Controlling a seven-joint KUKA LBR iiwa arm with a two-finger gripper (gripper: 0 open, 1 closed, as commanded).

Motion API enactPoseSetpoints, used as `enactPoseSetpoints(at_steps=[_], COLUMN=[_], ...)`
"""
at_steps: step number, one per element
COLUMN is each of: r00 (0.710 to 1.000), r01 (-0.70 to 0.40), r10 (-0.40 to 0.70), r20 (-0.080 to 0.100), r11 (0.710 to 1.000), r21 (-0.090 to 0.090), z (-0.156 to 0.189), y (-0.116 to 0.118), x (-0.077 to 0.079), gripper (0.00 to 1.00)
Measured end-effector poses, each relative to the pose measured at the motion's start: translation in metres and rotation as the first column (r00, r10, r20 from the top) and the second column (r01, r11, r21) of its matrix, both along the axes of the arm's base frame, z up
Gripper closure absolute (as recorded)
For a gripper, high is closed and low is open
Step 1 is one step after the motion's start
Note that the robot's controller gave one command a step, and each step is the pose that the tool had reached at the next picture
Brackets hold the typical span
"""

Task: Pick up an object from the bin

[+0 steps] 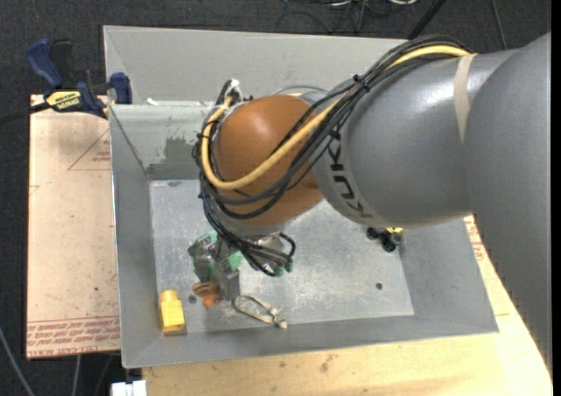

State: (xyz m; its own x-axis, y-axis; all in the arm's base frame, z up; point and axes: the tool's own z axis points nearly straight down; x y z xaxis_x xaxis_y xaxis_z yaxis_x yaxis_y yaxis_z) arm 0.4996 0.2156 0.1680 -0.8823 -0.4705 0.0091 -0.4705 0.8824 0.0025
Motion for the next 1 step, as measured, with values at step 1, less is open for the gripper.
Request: enactPoseSetpoints(at_steps=[1], r00=[1.000], r01=[0.000], r10=[0.000], r20=[0.011], r11=[1.000], r21=[0.004], z=[0.0451], y=[-0.0078], x=[0.0307], gripper=[1.00])
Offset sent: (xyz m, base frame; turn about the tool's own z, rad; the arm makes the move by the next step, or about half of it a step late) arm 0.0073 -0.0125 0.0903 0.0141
